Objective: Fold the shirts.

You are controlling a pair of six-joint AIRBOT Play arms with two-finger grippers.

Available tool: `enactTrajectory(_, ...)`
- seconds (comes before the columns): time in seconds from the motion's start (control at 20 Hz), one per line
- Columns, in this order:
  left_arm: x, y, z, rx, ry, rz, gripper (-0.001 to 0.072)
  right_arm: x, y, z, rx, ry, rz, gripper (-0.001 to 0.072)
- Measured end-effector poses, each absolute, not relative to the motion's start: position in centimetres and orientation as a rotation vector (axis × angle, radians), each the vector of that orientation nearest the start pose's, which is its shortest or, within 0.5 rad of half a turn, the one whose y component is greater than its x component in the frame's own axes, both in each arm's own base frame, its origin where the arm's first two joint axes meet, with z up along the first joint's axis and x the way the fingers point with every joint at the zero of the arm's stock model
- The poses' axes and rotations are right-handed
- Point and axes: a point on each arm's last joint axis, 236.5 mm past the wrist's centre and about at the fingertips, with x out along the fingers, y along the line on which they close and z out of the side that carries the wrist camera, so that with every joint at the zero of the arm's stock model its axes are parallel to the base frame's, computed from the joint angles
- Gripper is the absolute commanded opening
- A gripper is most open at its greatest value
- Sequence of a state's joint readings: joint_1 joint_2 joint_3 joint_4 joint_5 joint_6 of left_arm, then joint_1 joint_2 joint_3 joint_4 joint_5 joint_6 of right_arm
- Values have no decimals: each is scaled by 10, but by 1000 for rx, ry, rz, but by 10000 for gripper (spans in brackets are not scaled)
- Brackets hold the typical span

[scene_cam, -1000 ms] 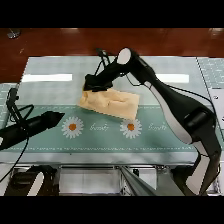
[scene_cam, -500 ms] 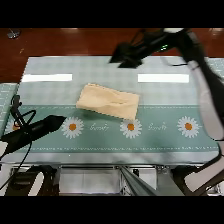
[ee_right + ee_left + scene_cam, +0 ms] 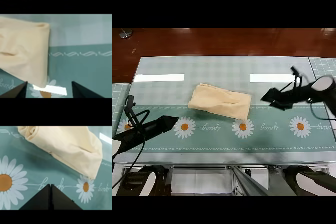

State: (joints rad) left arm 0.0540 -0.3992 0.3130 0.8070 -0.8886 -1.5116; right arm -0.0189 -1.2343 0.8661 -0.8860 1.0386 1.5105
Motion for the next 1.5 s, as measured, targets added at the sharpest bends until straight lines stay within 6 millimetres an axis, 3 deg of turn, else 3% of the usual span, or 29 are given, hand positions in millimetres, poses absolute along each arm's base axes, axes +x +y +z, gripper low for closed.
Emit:
enactTrajectory(0.2,243,-115,14,-716,925,-279,30,337,165,-67,802,1409,333,635)
enactTrajectory(0.35,243,-115,11,-724,937,-276,30,344,193,-80,829,1467,392,633)
enactTrajectory(0.4,244,-115,10,-725,938,-274,30,347,203,-83,833,1486,414,601)
enactTrajectory(0.45,244,-115,10,-727,938,-273,30,349,213,-85,832,1508,438,500)
enactTrajectory(0.55,245,-115,10,-728,935,-271,30,355,228,-88,818,1533,477,96)
enactTrajectory(0.6,245,-115,10,-728,935,-271,30,359,235,-85,815,1536,502,18)
enactTrajectory(0.65,245,-115,10,-729,934,-270,30,365,241,-80,799,1528,532,17)
enactTrajectory(0.85,246,-114,10,-729,933,-269,30,398,259,-29,706,1445,682,17)
enactTrajectory(1.1,246,-114,10,-729,933,-269,30,445,258,77,490,1261,769,17)
enactTrajectory(1.3,246,-114,10,-730,933,-269,30,464,225,145,350,1145,688,17)
enactTrajectory(1.5,244,-115,10,-729,941,-273,30,467,163,181,346,1108,539,17)
